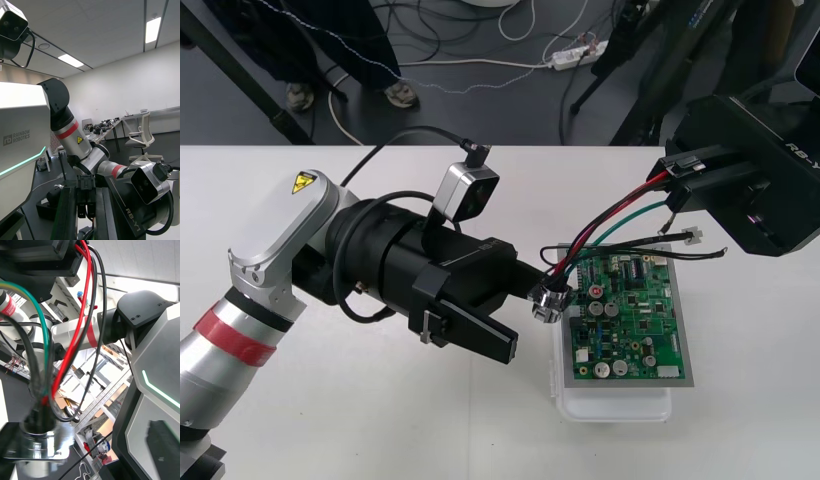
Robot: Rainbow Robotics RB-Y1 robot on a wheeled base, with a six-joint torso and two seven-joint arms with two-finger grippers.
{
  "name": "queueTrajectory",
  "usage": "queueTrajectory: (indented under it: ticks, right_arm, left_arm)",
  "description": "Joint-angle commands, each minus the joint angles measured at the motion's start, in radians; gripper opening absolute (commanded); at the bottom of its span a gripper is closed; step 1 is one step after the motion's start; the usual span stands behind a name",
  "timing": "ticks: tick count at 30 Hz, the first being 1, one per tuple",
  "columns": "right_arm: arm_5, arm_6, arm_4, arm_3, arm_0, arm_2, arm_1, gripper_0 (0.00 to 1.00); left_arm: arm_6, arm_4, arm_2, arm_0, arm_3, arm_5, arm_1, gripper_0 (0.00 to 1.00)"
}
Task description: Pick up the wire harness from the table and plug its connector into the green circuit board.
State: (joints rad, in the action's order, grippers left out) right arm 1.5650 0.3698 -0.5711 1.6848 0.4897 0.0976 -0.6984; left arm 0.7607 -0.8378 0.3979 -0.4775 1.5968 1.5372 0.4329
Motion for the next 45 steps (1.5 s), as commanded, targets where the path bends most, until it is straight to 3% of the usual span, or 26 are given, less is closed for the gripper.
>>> queueTrajectory:
  ticks: [1, 15, 36, 45]
  right_arm:
    - [0.006, 0.001, 0.020, 0.029, 0.030, 0.010, 0.011, 0.00]
    - [0.006, -0.002, -0.013, 0.029, -0.010, 0.010, 0.010, 0.00]
    - [0.006, -0.008, -0.118, 0.029, -0.071, -0.093, 0.005, 0.00]
    - [0.006, -0.012, -0.125, 0.029, -0.080, -0.102, 0.005, 0.00]
  left_arm:
    - [-0.069, -0.066, -0.068, 0.010, 0.052, 0.034, -0.006, 1.00]
    - [-0.118, -0.030, -0.156, 0.037, 0.137, 0.027, 0.130, 1.00]
    - [-0.164, 0.011, -0.202, 0.043, 0.170, -0.192, 0.374, 1.00]
    - [-0.185, 0.072, -0.200, 0.028, 0.219, -0.359, 0.491, 1.00]
